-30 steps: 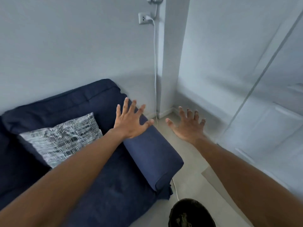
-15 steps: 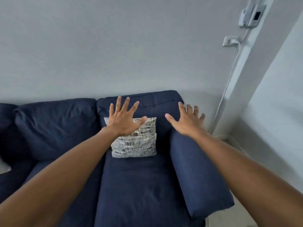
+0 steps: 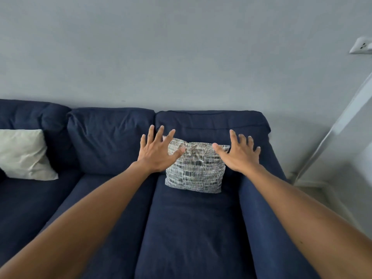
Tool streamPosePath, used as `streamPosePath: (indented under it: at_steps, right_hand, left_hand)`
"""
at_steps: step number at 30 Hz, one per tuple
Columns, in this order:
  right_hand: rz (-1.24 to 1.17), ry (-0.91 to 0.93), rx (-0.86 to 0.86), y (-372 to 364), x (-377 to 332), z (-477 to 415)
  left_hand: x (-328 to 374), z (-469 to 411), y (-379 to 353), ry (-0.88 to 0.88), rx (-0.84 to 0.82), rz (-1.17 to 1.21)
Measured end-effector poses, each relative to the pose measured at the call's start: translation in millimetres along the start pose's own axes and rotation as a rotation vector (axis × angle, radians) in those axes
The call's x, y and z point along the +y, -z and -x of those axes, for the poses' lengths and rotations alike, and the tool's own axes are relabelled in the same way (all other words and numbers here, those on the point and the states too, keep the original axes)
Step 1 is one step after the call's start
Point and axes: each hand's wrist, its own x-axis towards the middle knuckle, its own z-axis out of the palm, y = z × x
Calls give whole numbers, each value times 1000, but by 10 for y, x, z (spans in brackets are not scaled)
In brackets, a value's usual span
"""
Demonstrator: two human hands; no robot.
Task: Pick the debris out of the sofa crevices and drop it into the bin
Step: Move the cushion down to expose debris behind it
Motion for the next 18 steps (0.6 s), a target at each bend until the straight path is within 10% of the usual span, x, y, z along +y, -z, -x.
streamPosePath:
  at_steps: [18]
  right_hand:
    - [-87, -189, -165, -2233, 256, -1005]
  left_hand:
    - [-862, -1004, -2178, 45, -162, 136]
